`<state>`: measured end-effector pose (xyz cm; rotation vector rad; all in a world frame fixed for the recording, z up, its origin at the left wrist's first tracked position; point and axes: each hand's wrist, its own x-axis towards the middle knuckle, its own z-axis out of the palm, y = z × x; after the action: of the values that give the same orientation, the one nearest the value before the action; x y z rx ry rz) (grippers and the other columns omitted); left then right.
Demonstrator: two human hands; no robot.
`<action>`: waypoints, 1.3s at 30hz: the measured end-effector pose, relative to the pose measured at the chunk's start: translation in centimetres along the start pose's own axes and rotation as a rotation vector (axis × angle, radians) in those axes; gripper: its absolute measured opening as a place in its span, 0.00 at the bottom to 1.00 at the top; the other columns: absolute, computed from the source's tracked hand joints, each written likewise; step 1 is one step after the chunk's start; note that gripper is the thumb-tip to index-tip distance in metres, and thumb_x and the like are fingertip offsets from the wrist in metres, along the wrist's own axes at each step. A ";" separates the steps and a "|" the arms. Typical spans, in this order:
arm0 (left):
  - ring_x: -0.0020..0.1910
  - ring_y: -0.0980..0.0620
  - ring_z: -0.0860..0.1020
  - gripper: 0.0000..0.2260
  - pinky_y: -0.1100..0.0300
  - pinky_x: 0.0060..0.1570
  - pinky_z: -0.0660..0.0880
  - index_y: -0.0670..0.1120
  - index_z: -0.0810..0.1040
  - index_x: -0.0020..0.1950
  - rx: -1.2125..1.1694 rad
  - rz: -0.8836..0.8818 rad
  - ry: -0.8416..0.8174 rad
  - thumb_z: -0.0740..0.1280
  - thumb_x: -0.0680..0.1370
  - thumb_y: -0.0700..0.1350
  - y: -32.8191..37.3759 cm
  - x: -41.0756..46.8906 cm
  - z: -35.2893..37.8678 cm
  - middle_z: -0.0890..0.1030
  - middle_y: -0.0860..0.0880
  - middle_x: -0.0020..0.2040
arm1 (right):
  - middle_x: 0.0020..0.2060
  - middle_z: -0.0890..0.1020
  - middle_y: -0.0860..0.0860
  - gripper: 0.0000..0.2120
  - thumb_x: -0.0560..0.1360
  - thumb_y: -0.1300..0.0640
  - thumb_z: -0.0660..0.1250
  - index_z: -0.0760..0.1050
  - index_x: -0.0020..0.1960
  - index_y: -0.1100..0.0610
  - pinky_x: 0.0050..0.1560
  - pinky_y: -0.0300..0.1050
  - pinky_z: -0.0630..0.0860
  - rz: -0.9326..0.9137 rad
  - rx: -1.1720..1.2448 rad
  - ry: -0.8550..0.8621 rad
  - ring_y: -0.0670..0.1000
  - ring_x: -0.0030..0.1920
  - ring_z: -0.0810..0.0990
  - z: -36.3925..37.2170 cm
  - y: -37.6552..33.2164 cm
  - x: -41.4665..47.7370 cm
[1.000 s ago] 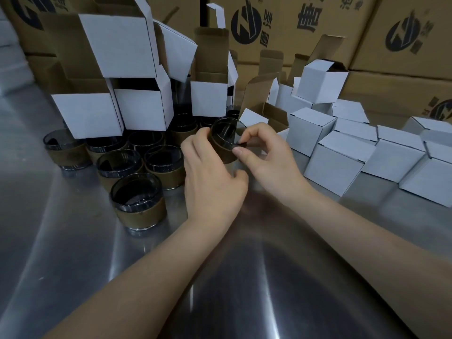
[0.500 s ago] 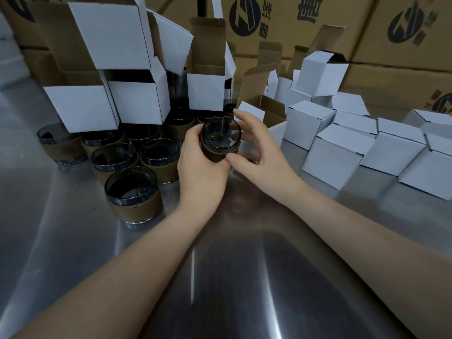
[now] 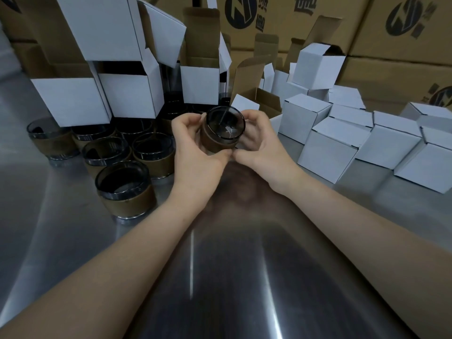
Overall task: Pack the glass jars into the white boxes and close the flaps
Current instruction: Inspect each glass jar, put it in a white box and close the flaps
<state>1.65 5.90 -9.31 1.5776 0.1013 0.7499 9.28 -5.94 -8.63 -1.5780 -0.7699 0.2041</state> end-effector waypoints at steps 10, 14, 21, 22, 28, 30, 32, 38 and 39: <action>0.61 0.62 0.73 0.29 0.71 0.58 0.71 0.50 0.68 0.66 0.112 -0.006 -0.077 0.75 0.68 0.41 0.3 0.0 -0.1 0.72 0.51 0.63 | 0.63 0.75 0.54 0.30 0.66 0.67 0.77 0.72 0.64 0.52 0.66 0.56 0.72 -0.081 -0.203 0.106 0.56 0.65 0.73 0.3 0.4 0.2; 0.62 0.61 0.69 0.30 0.80 0.57 0.66 0.52 0.71 0.70 0.195 -0.012 -0.059 0.76 0.70 0.42 0.4 0.0 0.0 0.67 0.51 0.65 | 0.61 0.74 0.54 0.30 0.65 0.63 0.78 0.68 0.61 0.52 0.61 0.57 0.76 -0.111 -0.258 0.152 0.55 0.60 0.75 0.4 0.3 0.1; 0.67 0.54 0.69 0.31 0.53 0.69 0.69 0.52 0.69 0.70 0.218 0.045 -0.090 0.76 0.70 0.42 0.7 -0.3 -0.2 0.74 0.55 0.65 | 0.52 0.77 0.48 0.32 0.64 0.64 0.78 0.62 0.57 0.48 0.56 0.54 0.79 -0.155 -0.269 0.250 0.47 0.55 0.79 0.4 0.8 0.1; 0.67 0.55 0.70 0.30 0.53 0.68 0.70 0.53 0.70 0.69 0.208 0.048 -0.089 0.76 0.70 0.41 0.8 -0.3 -0.1 0.74 0.55 0.64 | 0.51 0.77 0.47 0.32 0.64 0.64 0.78 0.62 0.55 0.46 0.55 0.54 0.79 -0.161 -0.273 0.270 0.47 0.54 0.79 0.4 0.9 0.1; 0.64 0.63 0.71 0.30 0.72 0.62 0.69 0.51 0.70 0.69 0.173 0.086 -0.123 0.76 0.70 0.39 0.7 -0.3 0.0 0.74 0.57 0.64 | 0.53 0.76 0.46 0.34 0.63 0.62 0.78 0.60 0.53 0.39 0.55 0.56 0.79 -0.217 -0.280 0.317 0.49 0.55 0.79 0.5 0.9 0.2; 0.65 0.63 0.71 0.30 0.74 0.61 0.68 0.50 0.70 0.69 0.158 0.096 -0.130 0.76 0.70 0.38 0.7 -0.3 0.0 0.74 0.55 0.65 | 0.54 0.75 0.47 0.33 0.63 0.61 0.78 0.60 0.55 0.42 0.55 0.57 0.79 -0.233 -0.265 0.309 0.49 0.56 0.79 0.6 0.8 0.2; 0.65 0.62 0.72 0.29 0.72 0.62 0.69 0.49 0.70 0.69 0.133 0.098 -0.133 0.75 0.70 0.37 0.8 -0.3 0.0 0.75 0.54 0.65 | 0.54 0.75 0.45 0.32 0.63 0.60 0.77 0.61 0.56 0.45 0.55 0.58 0.79 -0.235 -0.261 0.301 0.49 0.55 0.79 0.6 0.7 0.1; 0.59 0.64 0.76 0.26 0.67 0.60 0.73 0.47 0.67 0.70 -0.022 0.008 -0.104 0.72 0.75 0.40 1.0 -0.3 0.0 0.76 0.54 0.61 | 0.60 0.75 0.49 0.29 0.66 0.58 0.76 0.67 0.62 0.45 0.62 0.58 0.76 -0.284 -0.275 0.216 0.53 0.62 0.76 0.7 0.1 -0.3; 0.59 0.61 0.77 0.26 0.62 0.61 0.75 0.47 0.66 0.71 -0.071 -0.033 -0.098 0.71 0.76 0.42 1.0 -0.3 -0.1 0.77 0.53 0.61 | 0.61 0.75 0.51 0.29 0.67 0.58 0.76 0.68 0.64 0.48 0.63 0.57 0.74 -0.296 -0.277 0.208 0.53 0.63 0.75 0.7 0.0 -0.4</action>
<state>1.05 5.63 -8.53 1.5390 0.0285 0.6433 8.61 -5.62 -8.83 -1.6884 -0.8826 -0.2894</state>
